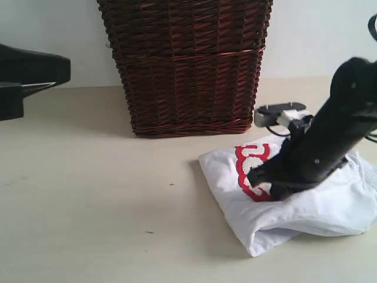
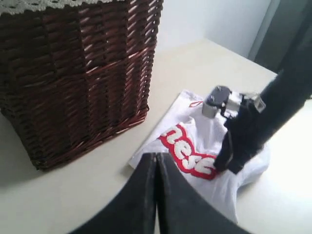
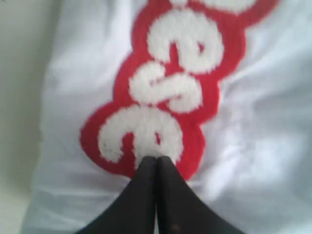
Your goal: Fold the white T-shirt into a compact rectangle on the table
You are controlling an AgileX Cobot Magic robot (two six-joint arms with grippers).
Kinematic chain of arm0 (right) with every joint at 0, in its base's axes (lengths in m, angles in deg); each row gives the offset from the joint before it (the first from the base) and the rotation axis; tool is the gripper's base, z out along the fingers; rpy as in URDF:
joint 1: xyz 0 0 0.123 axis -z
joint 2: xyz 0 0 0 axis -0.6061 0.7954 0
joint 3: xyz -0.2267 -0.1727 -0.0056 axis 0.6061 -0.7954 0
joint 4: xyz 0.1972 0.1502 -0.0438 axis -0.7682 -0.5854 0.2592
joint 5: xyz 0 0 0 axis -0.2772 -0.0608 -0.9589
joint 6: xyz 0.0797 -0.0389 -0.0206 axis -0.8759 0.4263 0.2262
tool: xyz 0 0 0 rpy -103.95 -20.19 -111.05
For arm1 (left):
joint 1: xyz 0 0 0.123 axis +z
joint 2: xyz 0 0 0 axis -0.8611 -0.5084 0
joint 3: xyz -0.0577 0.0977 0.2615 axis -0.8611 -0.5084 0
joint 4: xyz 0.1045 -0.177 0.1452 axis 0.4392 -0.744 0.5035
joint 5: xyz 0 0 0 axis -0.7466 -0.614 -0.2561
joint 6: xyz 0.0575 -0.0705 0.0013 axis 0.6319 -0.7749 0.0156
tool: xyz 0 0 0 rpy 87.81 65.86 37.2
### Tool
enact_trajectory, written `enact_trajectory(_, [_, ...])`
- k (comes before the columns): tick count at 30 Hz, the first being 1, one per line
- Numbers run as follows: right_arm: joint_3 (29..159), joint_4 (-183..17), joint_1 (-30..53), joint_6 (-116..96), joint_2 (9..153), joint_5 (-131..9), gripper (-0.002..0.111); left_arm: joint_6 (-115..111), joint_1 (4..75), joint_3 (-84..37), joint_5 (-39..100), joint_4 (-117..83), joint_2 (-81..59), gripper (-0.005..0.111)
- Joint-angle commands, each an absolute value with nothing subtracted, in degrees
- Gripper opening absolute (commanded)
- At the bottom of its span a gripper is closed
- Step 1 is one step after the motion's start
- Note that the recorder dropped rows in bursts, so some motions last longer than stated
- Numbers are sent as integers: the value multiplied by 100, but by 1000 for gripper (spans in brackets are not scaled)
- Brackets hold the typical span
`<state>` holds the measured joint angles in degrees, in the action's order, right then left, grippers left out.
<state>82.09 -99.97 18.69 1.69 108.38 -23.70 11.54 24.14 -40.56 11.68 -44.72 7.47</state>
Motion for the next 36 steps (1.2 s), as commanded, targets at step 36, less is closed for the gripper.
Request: enact_trajectory(36, [8003,-8089,1008,-2466,12178,-4514,0,1138,2405,-4134,1160,-4643,1514,0])
